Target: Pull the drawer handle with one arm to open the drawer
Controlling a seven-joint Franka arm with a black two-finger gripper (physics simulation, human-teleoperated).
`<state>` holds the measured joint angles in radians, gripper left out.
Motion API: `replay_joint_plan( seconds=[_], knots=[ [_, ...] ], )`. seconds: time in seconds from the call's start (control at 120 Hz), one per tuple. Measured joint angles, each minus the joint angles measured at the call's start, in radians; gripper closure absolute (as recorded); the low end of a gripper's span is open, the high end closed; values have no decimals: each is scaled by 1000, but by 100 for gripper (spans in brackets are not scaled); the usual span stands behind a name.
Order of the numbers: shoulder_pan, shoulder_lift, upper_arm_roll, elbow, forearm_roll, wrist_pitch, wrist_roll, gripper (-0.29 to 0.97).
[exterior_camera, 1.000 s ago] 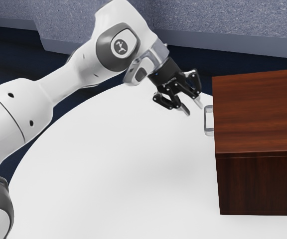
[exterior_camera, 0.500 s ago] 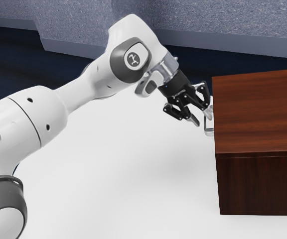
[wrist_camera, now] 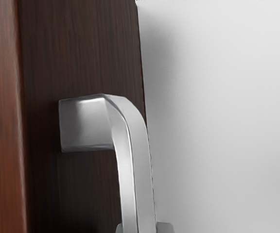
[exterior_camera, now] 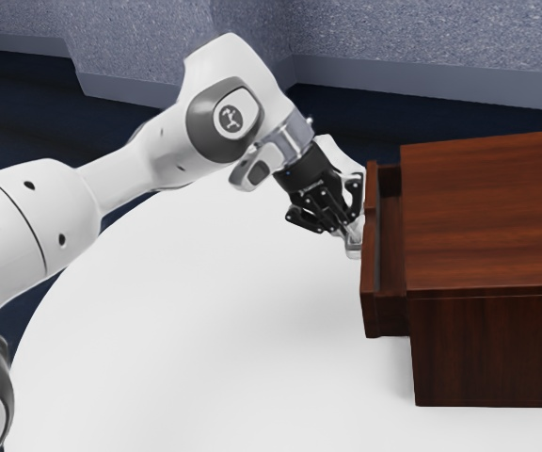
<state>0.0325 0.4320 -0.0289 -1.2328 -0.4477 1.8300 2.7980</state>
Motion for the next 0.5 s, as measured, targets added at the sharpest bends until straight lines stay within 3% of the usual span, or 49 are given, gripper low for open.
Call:
replay_joint_plan(
  seconds=[0.192, 0.5],
  knots=[
    [37, -78, -6, -106, 46, 0, 15, 74],
    [93, -141, -9, -190, 59, -1, 45, 75]
  ],
)
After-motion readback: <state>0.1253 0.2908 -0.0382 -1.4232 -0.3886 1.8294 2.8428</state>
